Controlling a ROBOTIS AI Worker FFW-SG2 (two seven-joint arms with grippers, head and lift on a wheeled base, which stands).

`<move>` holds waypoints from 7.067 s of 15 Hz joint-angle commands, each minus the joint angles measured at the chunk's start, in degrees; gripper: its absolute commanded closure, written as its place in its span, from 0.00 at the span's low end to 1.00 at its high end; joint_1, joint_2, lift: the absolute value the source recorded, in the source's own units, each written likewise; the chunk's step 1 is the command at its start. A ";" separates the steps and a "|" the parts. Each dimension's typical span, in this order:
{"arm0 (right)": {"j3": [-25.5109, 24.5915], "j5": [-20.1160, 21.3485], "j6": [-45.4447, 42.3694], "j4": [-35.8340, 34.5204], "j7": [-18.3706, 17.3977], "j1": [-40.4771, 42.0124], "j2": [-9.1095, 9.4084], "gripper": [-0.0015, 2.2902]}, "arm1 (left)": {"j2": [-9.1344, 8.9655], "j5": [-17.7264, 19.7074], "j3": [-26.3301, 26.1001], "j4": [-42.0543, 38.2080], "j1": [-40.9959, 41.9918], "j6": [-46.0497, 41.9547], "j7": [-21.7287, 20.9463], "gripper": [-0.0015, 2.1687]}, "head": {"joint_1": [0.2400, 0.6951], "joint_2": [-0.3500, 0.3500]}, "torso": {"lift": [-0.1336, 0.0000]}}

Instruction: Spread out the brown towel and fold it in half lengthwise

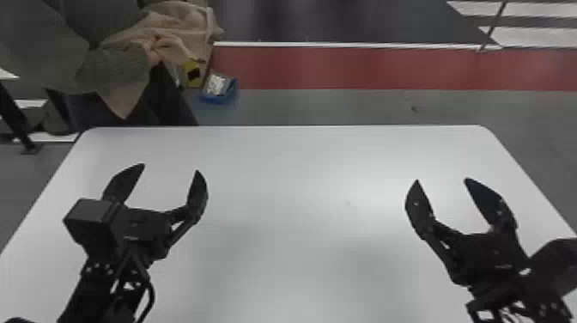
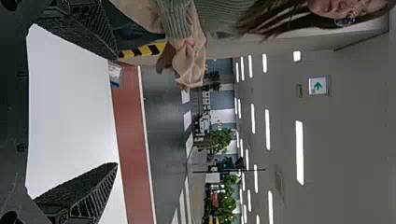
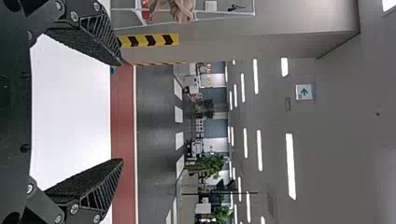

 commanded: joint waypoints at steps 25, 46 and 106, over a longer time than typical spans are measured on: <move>-0.20 0.07 0.01 0.22 0.00 0.14 -0.26 0.08 | 0.09 0.03 -0.78 0.61 -0.57 0.18 0.00 0.03 | 1.00 0.46 | 0.04; -2.75 0.78 6.51 -2.41 7.65 16.84 -4.22 0.14 | 0.00 0.03 -1.92 3.87 -2.06 -0.35 0.09 0.03 | 1.00 0.47 | 0.04; 20.28 3.94 31.65 5.14 7.56 -16.03 0.18 0.08 | 1.23 1.52 -1.75 4.57 -2.41 -1.23 0.53 0.03 | 1.00 0.73 | 0.04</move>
